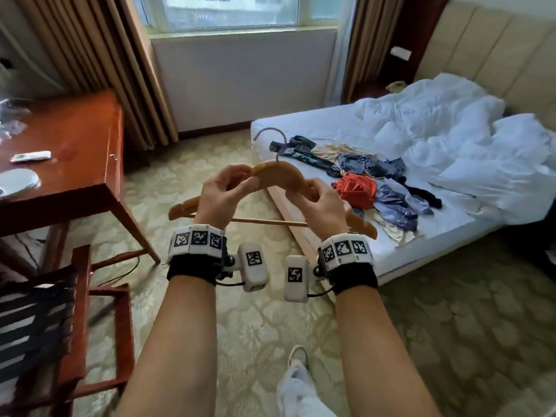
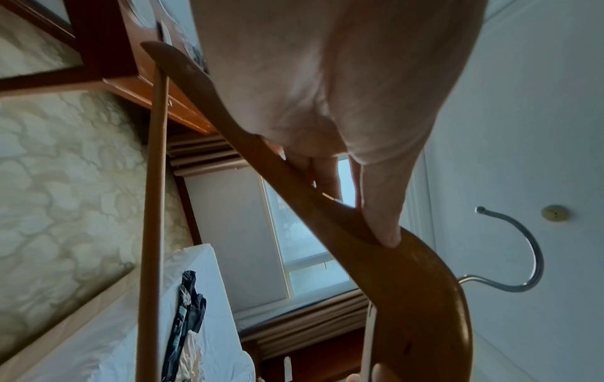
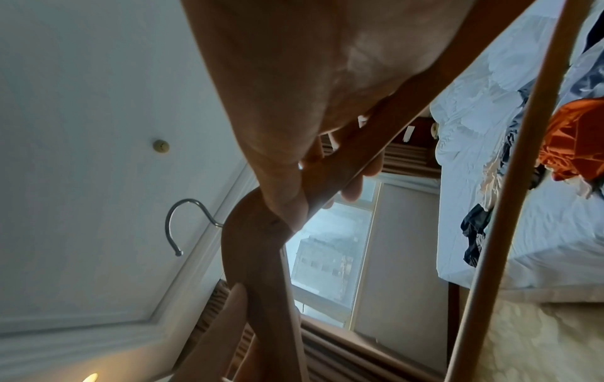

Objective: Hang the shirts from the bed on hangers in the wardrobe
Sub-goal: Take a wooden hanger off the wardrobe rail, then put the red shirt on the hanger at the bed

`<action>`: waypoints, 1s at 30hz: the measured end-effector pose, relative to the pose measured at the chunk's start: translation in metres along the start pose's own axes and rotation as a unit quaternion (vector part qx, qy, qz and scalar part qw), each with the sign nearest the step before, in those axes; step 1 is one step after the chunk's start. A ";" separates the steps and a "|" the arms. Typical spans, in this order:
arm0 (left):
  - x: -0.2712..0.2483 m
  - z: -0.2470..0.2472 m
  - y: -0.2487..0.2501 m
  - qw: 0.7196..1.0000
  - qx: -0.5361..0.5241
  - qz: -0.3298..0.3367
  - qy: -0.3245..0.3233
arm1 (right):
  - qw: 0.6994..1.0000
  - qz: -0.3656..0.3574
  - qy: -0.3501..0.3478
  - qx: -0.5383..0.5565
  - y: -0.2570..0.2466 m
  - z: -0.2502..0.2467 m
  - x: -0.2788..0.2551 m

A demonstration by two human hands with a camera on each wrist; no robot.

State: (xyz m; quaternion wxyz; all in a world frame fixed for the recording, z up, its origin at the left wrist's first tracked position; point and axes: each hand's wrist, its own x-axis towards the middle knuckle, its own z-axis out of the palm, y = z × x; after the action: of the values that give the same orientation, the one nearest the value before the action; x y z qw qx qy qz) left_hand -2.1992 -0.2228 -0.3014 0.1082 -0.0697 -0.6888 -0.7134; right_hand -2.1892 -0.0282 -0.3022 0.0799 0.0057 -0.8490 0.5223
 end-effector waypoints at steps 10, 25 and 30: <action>0.215 0.091 -0.061 0.997 0.013 -0.011 -0.069 | 0.998 0.046 0.050 0.007 0.062 -0.042 0.208; 0.458 0.237 -0.136 0.983 -0.003 -0.045 -0.181 | 0.992 0.106 0.066 -0.008 0.133 -0.128 0.443; 0.544 0.285 -0.170 0.971 0.006 -0.052 -0.234 | 0.989 0.118 0.088 -0.034 0.167 -0.149 0.525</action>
State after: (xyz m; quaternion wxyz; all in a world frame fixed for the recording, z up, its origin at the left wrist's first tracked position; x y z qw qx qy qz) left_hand -2.7820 0.0344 -0.3192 -0.0925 -0.1979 -0.7019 -0.6779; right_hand -2.7040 0.2188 -0.3095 0.0921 -0.1431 -0.8506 0.4976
